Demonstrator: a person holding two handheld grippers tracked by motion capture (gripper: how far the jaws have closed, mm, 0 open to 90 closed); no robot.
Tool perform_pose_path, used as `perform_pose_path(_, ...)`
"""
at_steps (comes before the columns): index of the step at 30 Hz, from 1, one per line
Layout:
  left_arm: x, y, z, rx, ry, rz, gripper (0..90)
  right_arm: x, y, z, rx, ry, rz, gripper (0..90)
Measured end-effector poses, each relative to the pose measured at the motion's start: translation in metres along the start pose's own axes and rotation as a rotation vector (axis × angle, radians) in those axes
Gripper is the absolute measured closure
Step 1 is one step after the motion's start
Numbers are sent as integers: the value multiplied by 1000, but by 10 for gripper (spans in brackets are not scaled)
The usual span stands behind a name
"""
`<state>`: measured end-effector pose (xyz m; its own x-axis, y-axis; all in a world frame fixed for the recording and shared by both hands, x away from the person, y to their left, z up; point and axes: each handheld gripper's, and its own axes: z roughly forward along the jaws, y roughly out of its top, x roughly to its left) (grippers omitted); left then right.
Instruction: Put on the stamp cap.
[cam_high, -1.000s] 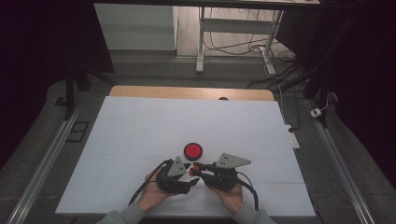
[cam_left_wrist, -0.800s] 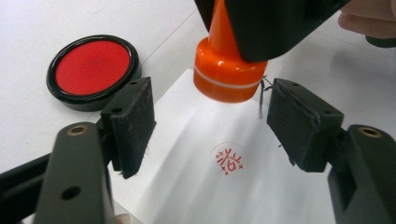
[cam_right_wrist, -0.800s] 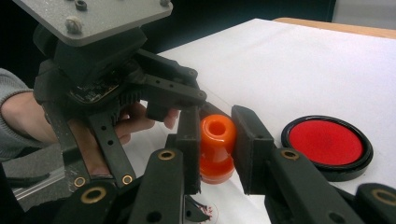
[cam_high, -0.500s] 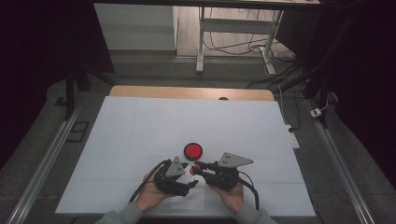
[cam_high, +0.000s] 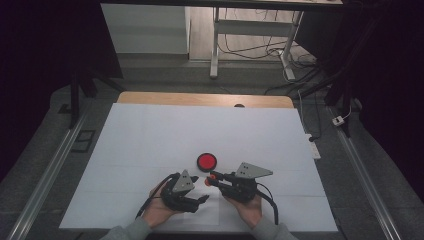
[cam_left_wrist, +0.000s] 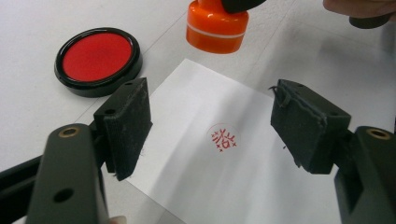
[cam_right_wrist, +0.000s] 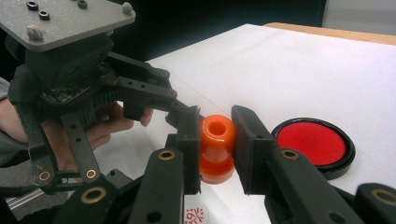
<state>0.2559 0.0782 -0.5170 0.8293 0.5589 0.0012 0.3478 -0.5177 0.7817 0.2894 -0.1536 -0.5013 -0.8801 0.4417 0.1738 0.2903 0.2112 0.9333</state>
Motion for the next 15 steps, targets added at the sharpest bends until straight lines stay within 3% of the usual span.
perform_pose_path(8,4,-10,-16,3,16,-9,298,-2,0,-1,-2,-2,-1,729)
perform_pose_path(15,15,-26,-39,-4,45,-65,301,-7,2,-3,-7,-14,5,729)
